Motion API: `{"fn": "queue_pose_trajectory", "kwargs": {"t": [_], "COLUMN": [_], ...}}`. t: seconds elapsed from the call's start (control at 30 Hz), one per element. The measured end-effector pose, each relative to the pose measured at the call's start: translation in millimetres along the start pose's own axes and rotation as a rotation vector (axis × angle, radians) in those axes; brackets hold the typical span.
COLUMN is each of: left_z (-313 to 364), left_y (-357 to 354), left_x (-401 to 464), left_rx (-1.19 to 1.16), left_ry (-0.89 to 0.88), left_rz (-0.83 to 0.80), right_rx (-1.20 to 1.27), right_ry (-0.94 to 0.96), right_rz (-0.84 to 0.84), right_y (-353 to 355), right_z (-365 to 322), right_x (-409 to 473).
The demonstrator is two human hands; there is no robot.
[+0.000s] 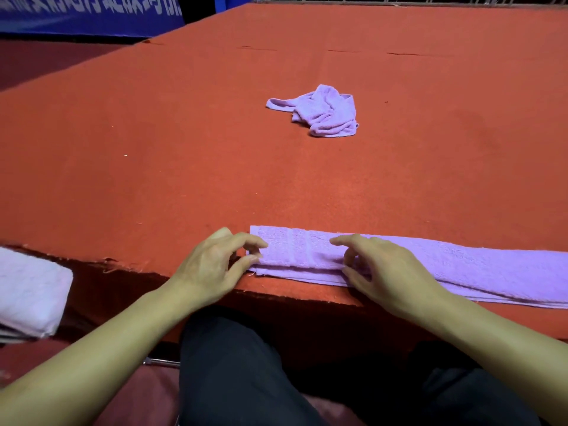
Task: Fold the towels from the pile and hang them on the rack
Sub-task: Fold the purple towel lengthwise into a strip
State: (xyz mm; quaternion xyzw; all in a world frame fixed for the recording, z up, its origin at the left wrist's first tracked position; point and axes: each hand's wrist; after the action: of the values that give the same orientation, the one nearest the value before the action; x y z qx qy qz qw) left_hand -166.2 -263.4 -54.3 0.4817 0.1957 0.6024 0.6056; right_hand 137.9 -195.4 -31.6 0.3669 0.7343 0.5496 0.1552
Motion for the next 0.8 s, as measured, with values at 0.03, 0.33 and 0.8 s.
{"fn": "queue_pose_trajectory", "kwargs": {"t": [0.03,0.33,0.8], "left_z": [2,9,-13], "left_y": [-1,-7,11], "left_x": [-2,0,4], "left_rx": [0.006,0.14,0.324], "left_ry": [-0.004,-0.088,-0.232], "left_rz": [-0.005,0.031,-0.028], "right_rx": [-0.005,0.019,0.044], "right_ry": [0.003,0.018,-0.021], "right_rz": [-0.007,-0.061,-0.098], "right_y": [-2,-3,-3], "right_z": [0,-1,-13], "right_x": [-1,-3,11]}}
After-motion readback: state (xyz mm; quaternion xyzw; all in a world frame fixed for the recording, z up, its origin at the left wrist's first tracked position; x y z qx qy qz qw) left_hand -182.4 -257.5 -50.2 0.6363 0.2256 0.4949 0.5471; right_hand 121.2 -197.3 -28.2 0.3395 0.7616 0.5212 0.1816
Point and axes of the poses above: each hand's wrist, its own x-axis towards the middle knuckle, its own y-axis out of the back of the hand, z = x × y, and after that the axes turned 5 degrees about -z, right-handed
